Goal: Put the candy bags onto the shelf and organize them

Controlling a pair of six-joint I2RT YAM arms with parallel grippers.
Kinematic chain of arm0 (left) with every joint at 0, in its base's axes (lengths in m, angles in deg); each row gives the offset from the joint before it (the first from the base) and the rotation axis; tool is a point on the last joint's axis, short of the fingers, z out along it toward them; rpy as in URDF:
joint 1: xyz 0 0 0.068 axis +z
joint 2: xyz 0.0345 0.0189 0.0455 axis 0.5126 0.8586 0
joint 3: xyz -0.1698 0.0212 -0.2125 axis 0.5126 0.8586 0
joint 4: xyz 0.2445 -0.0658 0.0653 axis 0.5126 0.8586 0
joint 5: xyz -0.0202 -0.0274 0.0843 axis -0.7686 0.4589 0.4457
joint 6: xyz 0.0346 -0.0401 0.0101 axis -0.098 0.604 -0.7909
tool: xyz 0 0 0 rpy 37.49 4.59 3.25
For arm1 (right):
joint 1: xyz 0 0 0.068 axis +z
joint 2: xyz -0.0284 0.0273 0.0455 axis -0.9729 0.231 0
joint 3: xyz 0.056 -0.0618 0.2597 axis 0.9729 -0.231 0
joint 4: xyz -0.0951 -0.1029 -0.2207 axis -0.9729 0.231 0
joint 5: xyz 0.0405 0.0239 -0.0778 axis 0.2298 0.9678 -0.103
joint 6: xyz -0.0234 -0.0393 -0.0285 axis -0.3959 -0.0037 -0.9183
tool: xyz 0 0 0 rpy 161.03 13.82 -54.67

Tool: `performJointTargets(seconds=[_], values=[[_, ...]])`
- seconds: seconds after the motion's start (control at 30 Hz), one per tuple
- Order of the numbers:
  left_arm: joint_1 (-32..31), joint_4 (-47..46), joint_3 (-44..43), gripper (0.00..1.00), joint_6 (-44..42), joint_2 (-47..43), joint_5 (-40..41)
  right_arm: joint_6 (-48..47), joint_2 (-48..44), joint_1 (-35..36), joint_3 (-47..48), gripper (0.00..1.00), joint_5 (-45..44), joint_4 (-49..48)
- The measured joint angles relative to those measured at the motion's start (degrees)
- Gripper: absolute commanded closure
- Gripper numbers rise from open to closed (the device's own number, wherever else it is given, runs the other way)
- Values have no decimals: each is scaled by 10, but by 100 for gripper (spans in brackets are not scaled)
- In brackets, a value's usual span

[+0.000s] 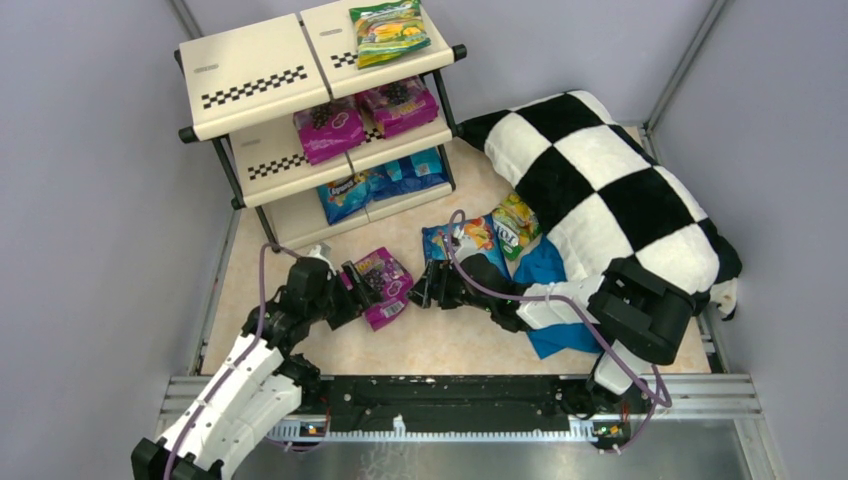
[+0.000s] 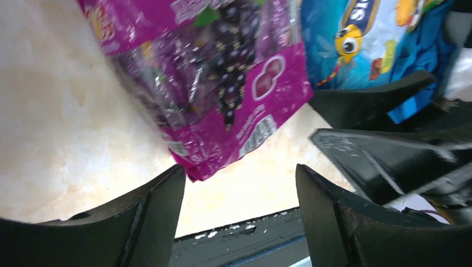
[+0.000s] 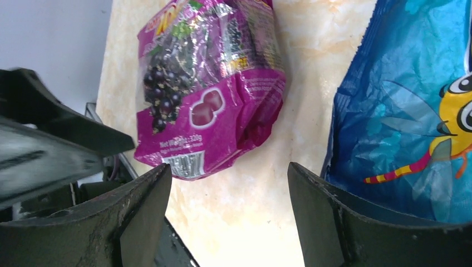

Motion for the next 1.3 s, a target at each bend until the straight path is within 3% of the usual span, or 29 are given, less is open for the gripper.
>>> performJointTargets(seconds=[0.17,0.27,0.4,0.63,0.73,0.9,1.1,1.3], values=[[-1,5,35,31,35,19,-11,3,-9,0,-2,20,11,-17],[-3,4,42,41,43,42,-11,9,-9,0,-2,16,21,-20],[-3,-4,57,53,48,47,-10,25,-8,0,3,1,40,-18],[-3,-75,94,61,52,55,-27,63,3,0,11,1,75,-28],[-3,-95,103,79,57,55,-29,80,9,0,14,1,83,-27],[-3,-104,102,94,49,50,-8,88,12,-3,16,2,99,-18],[-1,-61,64,97,5,53,83,57,12,-10,17,5,103,8],[10,-26,-2,100,-18,146,165,10,12,-9,31,5,92,33]])
